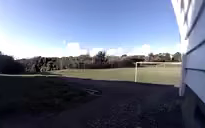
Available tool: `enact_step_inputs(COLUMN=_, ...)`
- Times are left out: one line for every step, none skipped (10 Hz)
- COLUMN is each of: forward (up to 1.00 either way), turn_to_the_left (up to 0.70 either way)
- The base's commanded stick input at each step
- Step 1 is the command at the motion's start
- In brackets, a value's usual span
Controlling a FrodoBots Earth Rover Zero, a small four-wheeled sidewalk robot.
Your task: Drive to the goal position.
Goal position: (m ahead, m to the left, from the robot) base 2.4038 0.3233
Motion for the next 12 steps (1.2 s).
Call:
enact_step_inputs(forward=0.04, turn_to_the_left=0.00)
enact_step_inputs(forward=0.04, turn_to_the_left=0.00)
enact_step_inputs(forward=0.04, turn_to_the_left=0.00)
enact_step_inputs(forward=0.04, turn_to_the_left=0.00)
enact_step_inputs(forward=0.03, turn_to_the_left=0.00)
enact_step_inputs(forward=0.01, turn_to_the_left=0.00)
enact_step_inputs(forward=0.02, turn_to_the_left=0.00)
enact_step_inputs(forward=0.04, turn_to_the_left=0.00)
enact_step_inputs(forward=0.02, turn_to_the_left=0.00)
enact_step_inputs(forward=0.01, turn_to_the_left=0.00)
enact_step_inputs(forward=0.04, turn_to_the_left=0.00)
enact_step_inputs(forward=0.04, turn_to_the_left=0.00)
